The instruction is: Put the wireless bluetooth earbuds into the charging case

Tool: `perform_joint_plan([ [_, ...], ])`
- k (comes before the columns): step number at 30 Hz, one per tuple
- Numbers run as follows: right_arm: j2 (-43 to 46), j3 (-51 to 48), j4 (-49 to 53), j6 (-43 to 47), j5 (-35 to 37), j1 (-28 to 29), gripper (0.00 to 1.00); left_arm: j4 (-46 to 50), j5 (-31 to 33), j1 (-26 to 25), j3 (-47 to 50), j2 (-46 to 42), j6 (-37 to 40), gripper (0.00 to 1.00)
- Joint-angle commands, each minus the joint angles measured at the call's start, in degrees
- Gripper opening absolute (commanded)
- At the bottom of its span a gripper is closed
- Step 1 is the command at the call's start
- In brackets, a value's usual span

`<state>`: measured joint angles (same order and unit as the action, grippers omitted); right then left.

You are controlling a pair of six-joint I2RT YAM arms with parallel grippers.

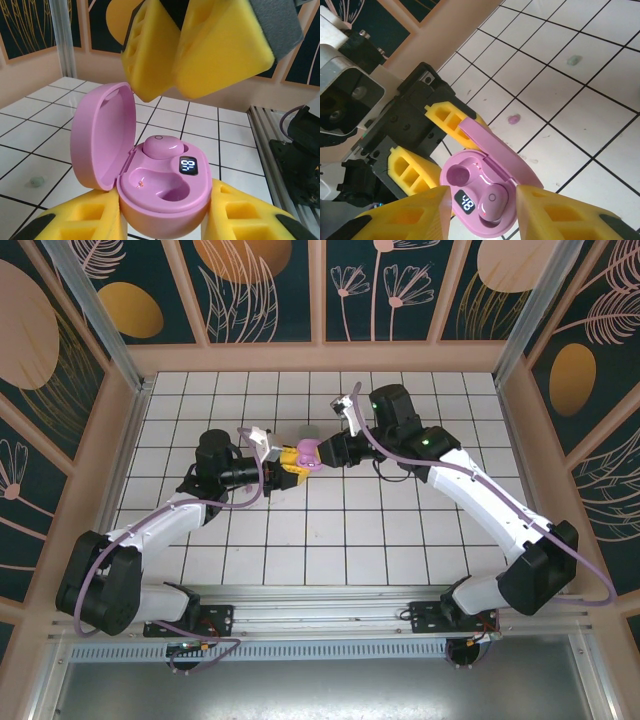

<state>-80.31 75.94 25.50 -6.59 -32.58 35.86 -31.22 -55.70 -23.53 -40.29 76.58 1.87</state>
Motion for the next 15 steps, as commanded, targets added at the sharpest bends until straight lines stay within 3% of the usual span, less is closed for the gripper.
perform_joint_plan([
  [1,1.2,1.8,-2.9,-1.4,-2.5,-0.4,0.39,0.2,-3.1,-0.6,-1.9,0.0,1.4,0.06],
  [15,5.6,0.8,-1.3,-1.9,-2.8,-0.4,0.40,-1.4,-1.7,-0.7,-3.2,1.6,-2.5,0.04],
])
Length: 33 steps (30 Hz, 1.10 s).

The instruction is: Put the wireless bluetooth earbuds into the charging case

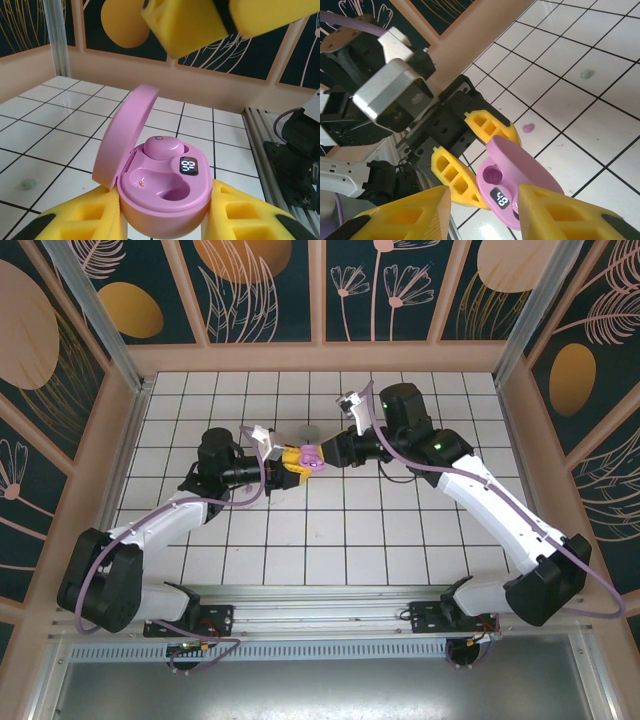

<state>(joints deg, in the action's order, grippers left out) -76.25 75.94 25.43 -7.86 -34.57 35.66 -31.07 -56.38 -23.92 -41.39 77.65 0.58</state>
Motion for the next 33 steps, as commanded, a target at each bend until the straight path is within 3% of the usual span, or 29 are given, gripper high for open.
perform_joint_plan([
  [1,1.6,0.8,-1.2,-0.6,-0.9,-0.2,0.40,-1.5,-0.9,-0.2,-2.1,0.7,-1.2,0.04],
  [11,2.9,-0.2,-1.5,-1.4,3.7,-0.7,0.40,-0.6,0.0,-0.2,-3.4,0.8,-1.8,0.04],
  [16,4.2,-3.2,-3.8,-6.3,5.0,-4.0,0.40,1.6,0.7,0.1,-4.3,0.5,-1.5,0.04],
  [19,5.3,-5.9,-5.6,-9.7,4.9,-9.1,0.40,2.7,0.6,0.7,-4.4,0.4,-1.8,0.05],
  [26,4.7,-12.0,-7.6,-15.4,5.2,-15.5,0.41,2.8,-0.1,3.4,-3.3,-0.2,-3.5,0.05],
  [33,-0.7,-14.9,-11.3,-18.4,5.2,-15.0,0.39,2.6,-0.6,7.9,-1.0,-2.4,-4.1,0.05],
])
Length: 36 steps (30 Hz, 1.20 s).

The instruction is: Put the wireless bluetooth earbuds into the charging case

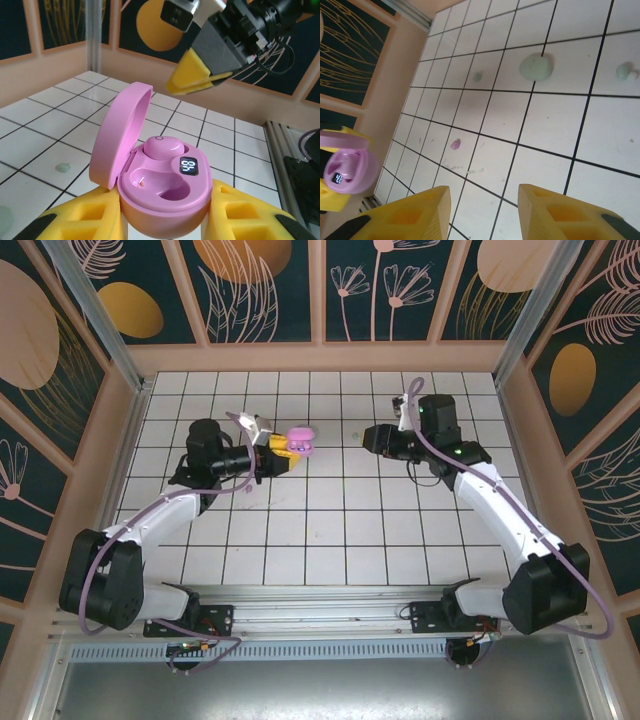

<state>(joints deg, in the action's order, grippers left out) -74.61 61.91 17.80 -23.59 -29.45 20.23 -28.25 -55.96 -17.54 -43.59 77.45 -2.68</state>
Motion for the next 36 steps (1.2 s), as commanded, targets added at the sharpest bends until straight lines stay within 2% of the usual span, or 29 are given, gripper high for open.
perform_joint_plan([
  [1,-3.8,-0.5,-3.8,-2.9,0.7,1.0,0.39,-0.2,-1.0,2.1,1.5,-2.5,-0.8,0.05],
  [10,-19.9,5.3,-8.4,-6.8,1.4,8.3,0.37,1.9,0.5,6.4,5.0,-7.1,1.0,0.05],
  [18,-34.8,11.7,-16.0,-14.7,-2.9,13.6,0.33,4.6,2.9,8.5,8.3,-12.5,2.1,0.05],
  [26,-42.9,15.9,-22.9,-23.1,-1.5,19.2,0.31,8.9,4.3,8.7,8.7,-16.6,4.5,0.05],
  [36,-52.5,27.3,-20.0,-26.9,0.4,25.0,0.28,10.4,4.8,8.7,7.1,-20.3,3.4,0.05],
])
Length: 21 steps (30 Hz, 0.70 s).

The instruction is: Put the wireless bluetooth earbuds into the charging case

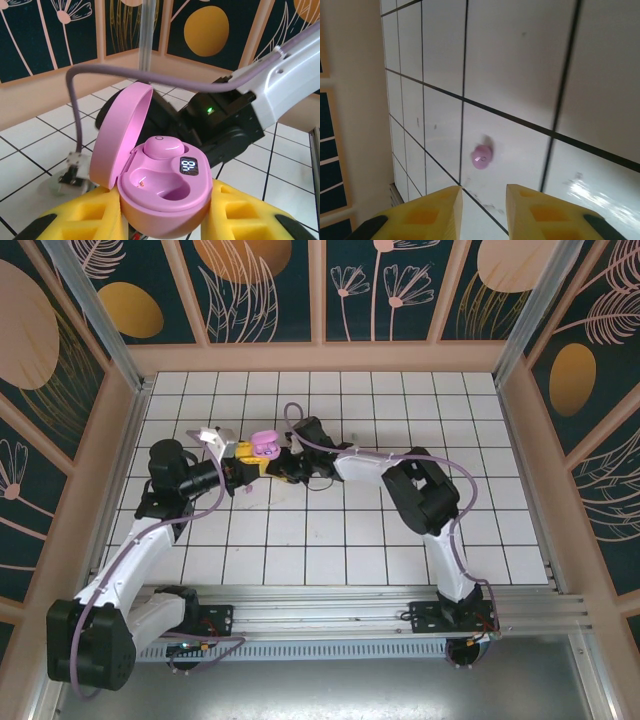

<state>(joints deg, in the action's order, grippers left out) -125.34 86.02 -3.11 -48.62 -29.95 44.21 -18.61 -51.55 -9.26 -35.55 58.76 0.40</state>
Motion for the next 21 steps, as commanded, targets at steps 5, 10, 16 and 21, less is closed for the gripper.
perform_joint_plan([
  [5,-5.6,9.3,7.2,-0.2,4.8,3.8,0.27,2.3,1.4,0.5,-1.2,-3.6,0.3,0.05],
  [10,-9.3,14.1,10.3,-0.2,5.7,5.7,0.27,3.1,2.1,0.5,-1.1,-5.8,-0.4,0.05],
  [16,-12.1,19.1,14.7,1.5,8.3,6.8,0.27,4.3,2.5,0.5,-1.0,-7.9,-0.4,0.06],
  [21,-12.9,20.6,17.1,2.8,10.5,7.3,0.27,4.8,2.7,0.5,-0.6,-9.1,-0.3,0.06],
])
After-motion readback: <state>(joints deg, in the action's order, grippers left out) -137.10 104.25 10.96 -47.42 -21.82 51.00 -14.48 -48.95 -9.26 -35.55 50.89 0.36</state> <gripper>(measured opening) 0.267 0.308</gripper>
